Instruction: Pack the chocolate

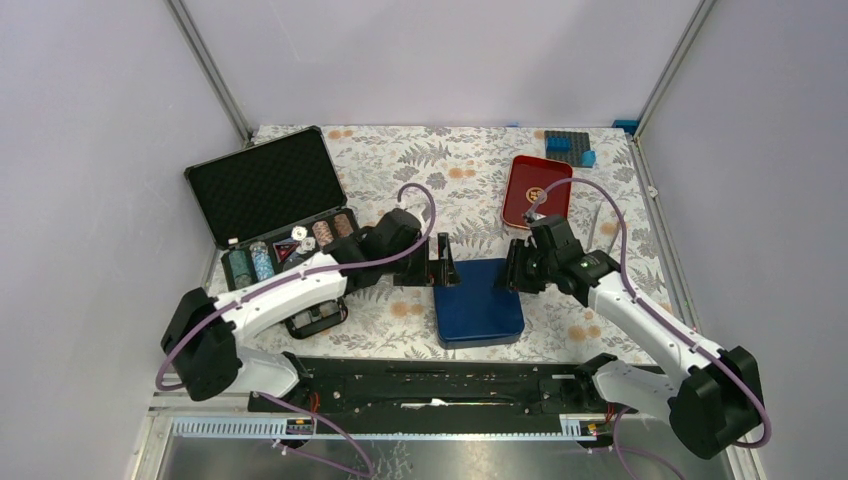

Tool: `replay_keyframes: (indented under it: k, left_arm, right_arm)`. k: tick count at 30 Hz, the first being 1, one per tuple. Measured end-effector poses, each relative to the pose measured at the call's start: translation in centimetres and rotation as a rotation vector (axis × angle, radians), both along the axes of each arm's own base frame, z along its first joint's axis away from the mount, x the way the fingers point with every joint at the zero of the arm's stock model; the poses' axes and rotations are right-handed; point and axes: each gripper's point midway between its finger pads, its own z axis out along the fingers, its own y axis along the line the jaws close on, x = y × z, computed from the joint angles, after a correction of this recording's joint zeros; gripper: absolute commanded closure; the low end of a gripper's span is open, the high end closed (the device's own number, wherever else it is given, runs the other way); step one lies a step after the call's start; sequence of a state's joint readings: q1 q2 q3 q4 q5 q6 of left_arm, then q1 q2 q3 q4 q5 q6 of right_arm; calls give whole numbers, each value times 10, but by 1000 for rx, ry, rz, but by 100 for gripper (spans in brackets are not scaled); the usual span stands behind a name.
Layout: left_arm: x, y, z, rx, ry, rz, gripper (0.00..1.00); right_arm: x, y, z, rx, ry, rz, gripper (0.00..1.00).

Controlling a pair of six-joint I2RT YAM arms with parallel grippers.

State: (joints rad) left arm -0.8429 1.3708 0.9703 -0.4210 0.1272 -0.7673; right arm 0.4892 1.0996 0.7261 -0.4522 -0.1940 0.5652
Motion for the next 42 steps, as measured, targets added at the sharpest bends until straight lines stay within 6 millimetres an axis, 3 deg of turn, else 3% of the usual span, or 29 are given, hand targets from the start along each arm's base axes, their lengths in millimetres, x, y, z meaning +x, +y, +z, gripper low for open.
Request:
replay_keyframes:
  k: [3, 6, 9, 13, 17, 22, 25, 28, 31, 35, 38, 39, 42]
  left_arm:
    - [-2, -14, 28, -94, -27, -44, 16]
    - [-11, -22, 32, -137, -2, -92, 25]
    - [-30, -27, 19, -178, 53, -143, 31]
    - [-60, -23, -28, -180, 183, -174, 46]
    - [-60, -41, -32, -244, 196, -222, 47]
    - [-59, -32, -27, -171, 173, -213, 46]
    - [-60, -22, -11, -132, 158, -203, 47]
    - [-59, -25, 12, -171, 122, -214, 52]
    - [-63, -30, 20, -197, 116, -229, 58]
    - [-75, -31, -4, -181, 162, -248, 70]
    - [-89, -24, -47, -143, 258, -252, 90]
    - [-90, -28, -52, -158, 285, -254, 92]
    - [-89, -39, -52, -196, 300, -272, 92]
  right_arm:
    - [4, 1, 15, 11, -37, -5, 64]
    - [4, -2, 23, 10, -60, -15, 63]
    - [3, -5, 22, 1, -60, -22, 63]
    - [-3, -9, 9, -14, -28, -32, 62]
    - [-7, -12, 0, -28, -6, -39, 63]
    - [-9, -13, -1, -37, 0, -41, 70]
    - [-12, -18, 0, -54, 9, -48, 75]
    - [-13, -21, 11, -59, -7, -55, 79]
    - [-14, -19, 26, -47, -37, -48, 88]
    - [-22, -14, 26, -27, -46, -32, 97]
    - [-39, -13, -10, -38, 31, -24, 100]
    - [-49, -17, -29, -63, 84, -24, 100]
    - [-51, -4, -32, -3, 110, -20, 100]
